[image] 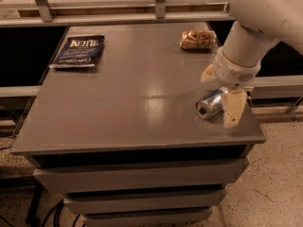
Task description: Move redbull can near blue chip bag
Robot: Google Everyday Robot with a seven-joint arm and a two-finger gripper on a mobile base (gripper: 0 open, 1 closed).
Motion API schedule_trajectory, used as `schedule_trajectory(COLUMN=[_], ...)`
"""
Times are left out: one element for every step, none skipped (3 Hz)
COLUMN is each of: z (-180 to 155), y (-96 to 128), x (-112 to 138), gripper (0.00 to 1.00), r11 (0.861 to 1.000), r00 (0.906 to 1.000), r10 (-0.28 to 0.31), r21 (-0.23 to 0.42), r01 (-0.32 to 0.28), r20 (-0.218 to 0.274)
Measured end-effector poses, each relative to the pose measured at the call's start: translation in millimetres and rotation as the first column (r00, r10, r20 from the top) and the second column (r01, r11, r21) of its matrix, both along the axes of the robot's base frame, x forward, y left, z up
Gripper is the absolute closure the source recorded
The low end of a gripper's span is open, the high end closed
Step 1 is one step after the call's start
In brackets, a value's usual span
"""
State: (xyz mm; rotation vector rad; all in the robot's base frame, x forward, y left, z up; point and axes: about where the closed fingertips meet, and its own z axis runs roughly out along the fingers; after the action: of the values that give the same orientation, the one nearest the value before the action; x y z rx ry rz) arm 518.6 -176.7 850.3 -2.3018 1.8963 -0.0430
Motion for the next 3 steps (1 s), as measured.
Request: schedule_trajectory(z=[0.3,0.6,1.0], y=[0.3,0.5,0.8], x=[0.0,-0.1,-0.2], gripper=[0.39,0.62,0.85], r11=[1.0,1.0,1.0], r00=[1.0,1.0,1.0], r10=[0.0,0.0,0.001], r21=[0.0,0.0,0.0], r01=[0.0,0.0,-0.001], r20=[0.003,0.005,0.008])
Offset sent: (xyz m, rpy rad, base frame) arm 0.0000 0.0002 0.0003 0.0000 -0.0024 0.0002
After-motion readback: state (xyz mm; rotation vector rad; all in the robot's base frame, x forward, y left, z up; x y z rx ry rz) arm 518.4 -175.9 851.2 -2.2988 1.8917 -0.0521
